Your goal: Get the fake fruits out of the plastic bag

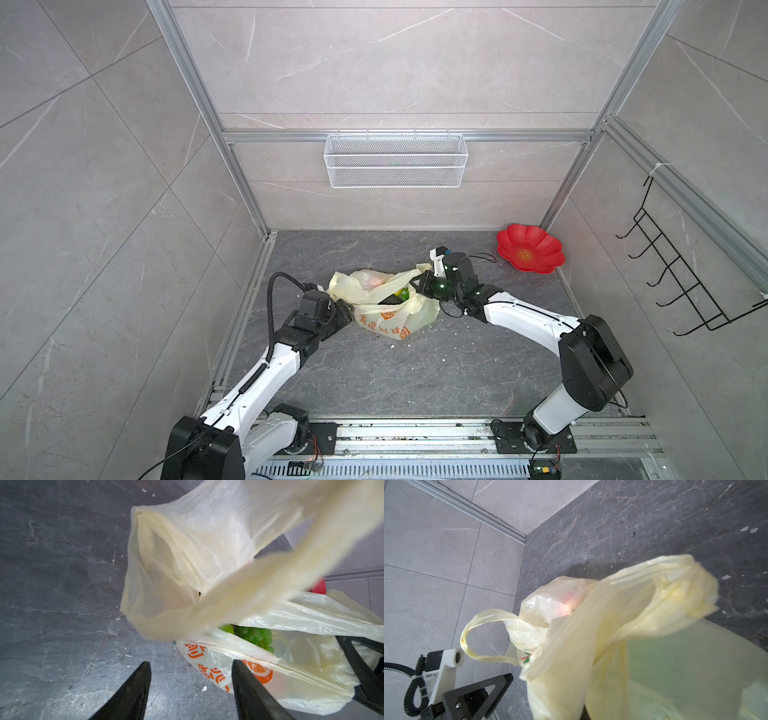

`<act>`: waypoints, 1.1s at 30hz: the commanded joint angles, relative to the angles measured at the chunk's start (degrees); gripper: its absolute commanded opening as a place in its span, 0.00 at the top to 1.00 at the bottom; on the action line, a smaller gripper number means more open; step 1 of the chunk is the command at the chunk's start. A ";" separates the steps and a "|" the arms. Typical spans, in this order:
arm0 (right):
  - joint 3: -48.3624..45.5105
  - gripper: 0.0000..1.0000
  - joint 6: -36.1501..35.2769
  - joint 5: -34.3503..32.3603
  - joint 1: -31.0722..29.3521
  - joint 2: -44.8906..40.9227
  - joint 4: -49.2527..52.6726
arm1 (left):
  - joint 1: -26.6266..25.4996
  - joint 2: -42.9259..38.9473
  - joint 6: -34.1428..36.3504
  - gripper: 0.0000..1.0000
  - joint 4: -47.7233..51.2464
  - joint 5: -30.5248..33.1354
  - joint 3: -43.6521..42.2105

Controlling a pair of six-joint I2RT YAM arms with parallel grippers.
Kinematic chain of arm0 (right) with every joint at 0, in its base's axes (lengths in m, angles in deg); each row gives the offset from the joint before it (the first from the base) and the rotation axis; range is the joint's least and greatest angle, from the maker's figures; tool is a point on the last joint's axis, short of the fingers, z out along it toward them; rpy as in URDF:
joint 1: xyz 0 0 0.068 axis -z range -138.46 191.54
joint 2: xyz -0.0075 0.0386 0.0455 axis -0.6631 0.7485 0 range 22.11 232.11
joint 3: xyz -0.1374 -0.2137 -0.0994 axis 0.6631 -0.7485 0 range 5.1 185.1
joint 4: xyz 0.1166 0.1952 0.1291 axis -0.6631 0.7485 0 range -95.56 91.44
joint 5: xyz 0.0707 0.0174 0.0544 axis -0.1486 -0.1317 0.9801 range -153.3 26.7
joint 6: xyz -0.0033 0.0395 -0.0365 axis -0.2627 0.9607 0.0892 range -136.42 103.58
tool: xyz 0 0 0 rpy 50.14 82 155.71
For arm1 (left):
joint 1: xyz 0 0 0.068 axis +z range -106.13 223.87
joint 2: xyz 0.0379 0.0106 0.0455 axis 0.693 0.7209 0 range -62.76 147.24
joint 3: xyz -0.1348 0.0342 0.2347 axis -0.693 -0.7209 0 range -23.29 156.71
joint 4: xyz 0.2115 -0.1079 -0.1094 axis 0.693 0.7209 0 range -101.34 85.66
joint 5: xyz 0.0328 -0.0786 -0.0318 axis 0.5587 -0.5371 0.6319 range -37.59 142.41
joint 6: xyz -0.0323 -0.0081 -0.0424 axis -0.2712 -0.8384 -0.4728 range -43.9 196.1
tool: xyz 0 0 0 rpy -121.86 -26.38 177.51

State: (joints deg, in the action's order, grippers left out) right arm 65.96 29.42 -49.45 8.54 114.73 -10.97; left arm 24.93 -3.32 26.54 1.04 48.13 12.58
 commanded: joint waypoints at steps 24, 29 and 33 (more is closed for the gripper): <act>-6.25 1.00 -5.03 -11.42 -5.46 -9.17 2.02 | -7.76 5.99 -11.39 0.21 2.75 2.34 10.53; -6.78 1.00 -6.00 -11.08 -6.13 -10.00 2.66 | -8.04 13.30 -12.40 0.21 -4.68 2.52 10.72; -6.96 1.00 -6.31 -11.24 -6.35 -9.83 2.90 | -8.04 16.28 -12.12 0.21 -7.63 3.03 11.35</act>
State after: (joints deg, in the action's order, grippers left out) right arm 59.78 24.46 -59.70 2.67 106.16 -7.95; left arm 16.89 11.87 15.18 -0.76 50.80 21.50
